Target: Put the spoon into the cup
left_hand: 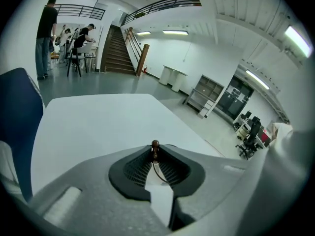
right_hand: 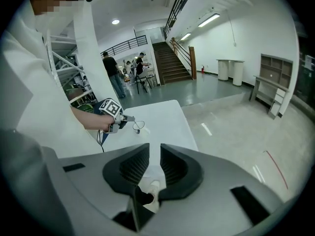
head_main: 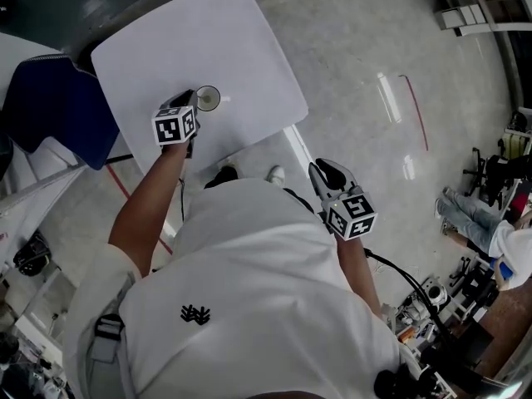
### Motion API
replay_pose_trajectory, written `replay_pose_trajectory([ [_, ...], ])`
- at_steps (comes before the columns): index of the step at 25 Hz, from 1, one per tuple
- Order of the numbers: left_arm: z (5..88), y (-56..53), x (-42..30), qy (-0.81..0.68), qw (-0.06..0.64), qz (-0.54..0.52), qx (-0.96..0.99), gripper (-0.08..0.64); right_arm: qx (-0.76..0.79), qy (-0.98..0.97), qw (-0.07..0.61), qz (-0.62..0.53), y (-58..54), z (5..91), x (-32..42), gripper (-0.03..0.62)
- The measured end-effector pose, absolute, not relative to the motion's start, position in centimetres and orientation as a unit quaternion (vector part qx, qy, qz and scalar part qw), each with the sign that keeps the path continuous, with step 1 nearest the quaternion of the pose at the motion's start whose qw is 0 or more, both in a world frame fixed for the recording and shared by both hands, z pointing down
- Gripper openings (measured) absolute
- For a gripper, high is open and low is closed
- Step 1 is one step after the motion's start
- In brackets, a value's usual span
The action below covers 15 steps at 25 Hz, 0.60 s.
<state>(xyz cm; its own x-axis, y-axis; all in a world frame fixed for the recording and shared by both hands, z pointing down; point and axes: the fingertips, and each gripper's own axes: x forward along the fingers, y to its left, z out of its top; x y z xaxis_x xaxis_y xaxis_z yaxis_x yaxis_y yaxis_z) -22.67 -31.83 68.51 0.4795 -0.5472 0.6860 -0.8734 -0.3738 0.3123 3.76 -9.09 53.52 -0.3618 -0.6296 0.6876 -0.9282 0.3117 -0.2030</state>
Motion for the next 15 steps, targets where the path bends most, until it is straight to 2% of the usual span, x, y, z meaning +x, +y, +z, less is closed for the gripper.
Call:
replay_pose_trajectory([
  [5, 68.8, -31.8, -22.6, -0.458, 0.324, 0.251, 0.789, 0.051, 0.506, -0.77, 0.249, 0.3, -8.4, 53.8, 4.0, 0.077],
  [10, 68.6, -31.5, -22.4, -0.469, 0.326, 0.252, 0.781, 0.125, 0.496, -0.776, 0.248, 0.301, -8.0, 54.1, 4.7, 0.077],
  [15, 68.0, -30.8, -21.5, -0.495, 0.318, 0.242, 0.772, 0.138, 0.475, -0.792, 0.245, 0.297, -8.5, 55.2, 7.5, 0.077],
])
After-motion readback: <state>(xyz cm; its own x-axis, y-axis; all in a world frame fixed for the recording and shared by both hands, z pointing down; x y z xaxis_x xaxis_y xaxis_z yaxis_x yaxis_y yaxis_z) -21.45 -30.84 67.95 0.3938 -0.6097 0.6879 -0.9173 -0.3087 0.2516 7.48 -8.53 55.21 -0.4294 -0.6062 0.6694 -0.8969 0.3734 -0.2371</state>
